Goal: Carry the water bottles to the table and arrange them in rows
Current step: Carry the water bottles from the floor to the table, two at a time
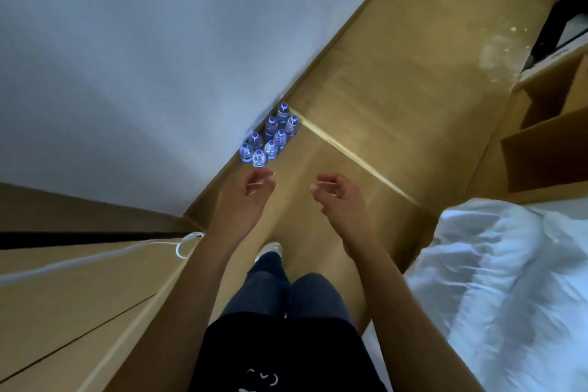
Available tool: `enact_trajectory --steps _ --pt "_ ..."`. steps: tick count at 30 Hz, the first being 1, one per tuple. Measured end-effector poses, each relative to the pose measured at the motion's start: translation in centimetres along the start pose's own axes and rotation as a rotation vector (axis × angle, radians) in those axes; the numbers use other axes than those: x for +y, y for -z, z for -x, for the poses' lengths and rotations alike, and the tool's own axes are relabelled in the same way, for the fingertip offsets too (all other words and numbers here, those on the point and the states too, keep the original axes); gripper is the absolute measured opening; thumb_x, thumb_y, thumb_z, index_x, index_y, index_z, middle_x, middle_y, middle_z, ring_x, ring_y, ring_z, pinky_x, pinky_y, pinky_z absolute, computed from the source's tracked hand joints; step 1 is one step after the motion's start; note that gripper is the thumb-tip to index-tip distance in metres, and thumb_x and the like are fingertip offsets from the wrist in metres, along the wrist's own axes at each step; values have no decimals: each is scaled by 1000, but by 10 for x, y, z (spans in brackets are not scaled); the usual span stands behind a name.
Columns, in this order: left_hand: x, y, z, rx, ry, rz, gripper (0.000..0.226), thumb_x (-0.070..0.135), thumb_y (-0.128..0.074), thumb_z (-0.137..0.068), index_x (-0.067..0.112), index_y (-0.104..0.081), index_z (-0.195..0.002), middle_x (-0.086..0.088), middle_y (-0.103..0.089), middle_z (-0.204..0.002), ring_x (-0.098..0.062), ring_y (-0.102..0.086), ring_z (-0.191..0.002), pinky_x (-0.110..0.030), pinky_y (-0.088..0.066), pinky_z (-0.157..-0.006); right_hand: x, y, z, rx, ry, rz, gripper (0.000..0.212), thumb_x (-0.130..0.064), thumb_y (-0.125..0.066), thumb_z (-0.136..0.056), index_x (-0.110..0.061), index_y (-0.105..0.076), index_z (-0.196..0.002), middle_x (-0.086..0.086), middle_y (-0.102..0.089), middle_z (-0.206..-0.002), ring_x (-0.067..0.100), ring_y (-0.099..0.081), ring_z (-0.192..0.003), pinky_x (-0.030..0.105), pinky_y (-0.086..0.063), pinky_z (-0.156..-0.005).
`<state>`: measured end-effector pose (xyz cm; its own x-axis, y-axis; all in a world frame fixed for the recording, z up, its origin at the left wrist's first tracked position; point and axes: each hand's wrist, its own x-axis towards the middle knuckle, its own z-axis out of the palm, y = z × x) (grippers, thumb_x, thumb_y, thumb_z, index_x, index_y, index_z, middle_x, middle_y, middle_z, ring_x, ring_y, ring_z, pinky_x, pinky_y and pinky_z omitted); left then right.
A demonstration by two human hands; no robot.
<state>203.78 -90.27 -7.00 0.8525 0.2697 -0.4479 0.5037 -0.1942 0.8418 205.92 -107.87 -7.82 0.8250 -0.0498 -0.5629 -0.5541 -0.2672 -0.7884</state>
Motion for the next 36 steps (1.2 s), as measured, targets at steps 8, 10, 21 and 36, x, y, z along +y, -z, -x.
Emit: enact_trajectory --steps 8,10,21,36 --pt "50 -27 -99 162 80 28 9 31 -66 -90 27 -70 -97 15 -70 -88 1 -65 -83 -17 -44 -67 -72 21 -132 -171 45 113 25 -21 -65 -93 -22 -64 -119 -5 -69 -110 1 -64 -90 18 -48 -78" --pt "60 -39 -124 208 98 65 4 30 -65 -90 33 -69 -90 17 -69 -85 4 -65 -81 -11 -43 -64 -86 24 -166 -239 59 164 27 -22 -65 -94 -22 -63 -121 -7 -69 -114 1 -64 -97 22 -51 -85" --pt "57 -118 -221 551 274 226 8 21 -66 -91 28 -66 -91 20 -66 -86 10 -61 -78 -7 -44 -70 -136 19 -324 -607 154 576 24 -23 -65 -93 -21 -63 -117 -9 -67 -110 -1 -61 -97 13 -43 -71" --pt "-114 -167 -346 628 438 258 6 16 -65 -92 21 -68 -95 15 -66 -82 13 -58 -76 2 -40 -63 6 -81 -484 -691 144 698 27 -19 -64 -94 -22 -58 -119 -5 -64 -117 -4 -58 -94 3 -43 -64"
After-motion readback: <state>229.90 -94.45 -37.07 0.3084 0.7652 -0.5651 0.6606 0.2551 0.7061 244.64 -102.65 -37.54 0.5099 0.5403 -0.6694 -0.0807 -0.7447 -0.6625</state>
